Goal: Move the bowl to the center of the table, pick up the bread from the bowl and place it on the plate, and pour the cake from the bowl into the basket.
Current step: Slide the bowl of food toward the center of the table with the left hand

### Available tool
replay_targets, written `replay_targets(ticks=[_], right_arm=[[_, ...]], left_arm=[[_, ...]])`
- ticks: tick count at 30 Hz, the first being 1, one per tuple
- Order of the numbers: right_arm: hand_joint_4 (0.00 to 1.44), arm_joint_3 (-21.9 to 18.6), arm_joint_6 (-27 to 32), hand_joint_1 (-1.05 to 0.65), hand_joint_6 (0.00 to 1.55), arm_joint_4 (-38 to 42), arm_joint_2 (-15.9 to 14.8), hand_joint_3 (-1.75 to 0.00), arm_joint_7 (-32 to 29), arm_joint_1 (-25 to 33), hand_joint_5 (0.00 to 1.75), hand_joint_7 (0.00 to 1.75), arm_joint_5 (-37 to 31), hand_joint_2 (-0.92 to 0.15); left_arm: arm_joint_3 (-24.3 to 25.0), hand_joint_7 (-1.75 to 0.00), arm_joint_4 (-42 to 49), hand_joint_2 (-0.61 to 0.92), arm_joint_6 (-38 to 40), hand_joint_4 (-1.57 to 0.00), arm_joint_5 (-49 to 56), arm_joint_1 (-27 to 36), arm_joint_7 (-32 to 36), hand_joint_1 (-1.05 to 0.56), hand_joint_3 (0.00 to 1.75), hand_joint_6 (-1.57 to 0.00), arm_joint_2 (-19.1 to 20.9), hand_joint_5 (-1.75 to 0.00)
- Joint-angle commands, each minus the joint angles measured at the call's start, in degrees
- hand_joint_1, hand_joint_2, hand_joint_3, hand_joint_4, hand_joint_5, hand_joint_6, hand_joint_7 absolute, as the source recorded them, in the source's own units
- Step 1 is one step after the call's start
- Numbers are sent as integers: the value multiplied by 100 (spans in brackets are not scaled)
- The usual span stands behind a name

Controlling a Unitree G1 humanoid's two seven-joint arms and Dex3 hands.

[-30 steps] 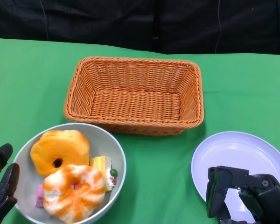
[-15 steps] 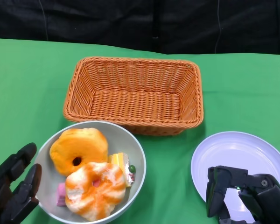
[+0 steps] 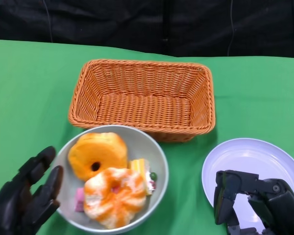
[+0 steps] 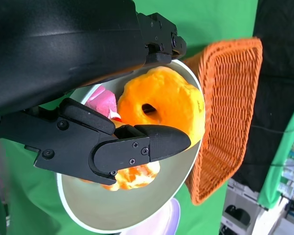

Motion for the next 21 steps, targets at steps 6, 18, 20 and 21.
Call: replay_targets(ticks=[6, 18, 20, 21], right_arm=[[92, -30, 15, 22, 86, 21, 13, -175, -76, 10, 174, 155, -54, -28], [66, -215, -499, 16, 62, 53, 93, -164, -386, 28, 170, 143, -383, -28], [49, -326, -655, 6, 45, 9, 29, -153, -490, -41, 163, 136, -789, -31], [39, -395, -661, 0, 35, -97, -53, -145, -513, -60, 160, 133, -1084, -34]], left_arm=[[-328, -1, 139, 92, 23, -2, 117, -227, 91, -73, 57, -8, -126, -1], [-701, 0, 44, 92, 1, -1, 230, -90, 181, -77, 52, -6, -351, 0], [-768, 0, 77, 92, 5, 0, 295, -118, 186, -76, 52, -6, -360, 0], [-804, 0, 91, 92, -4, 0, 340, -132, 186, -76, 52, -6, -351, 0]])
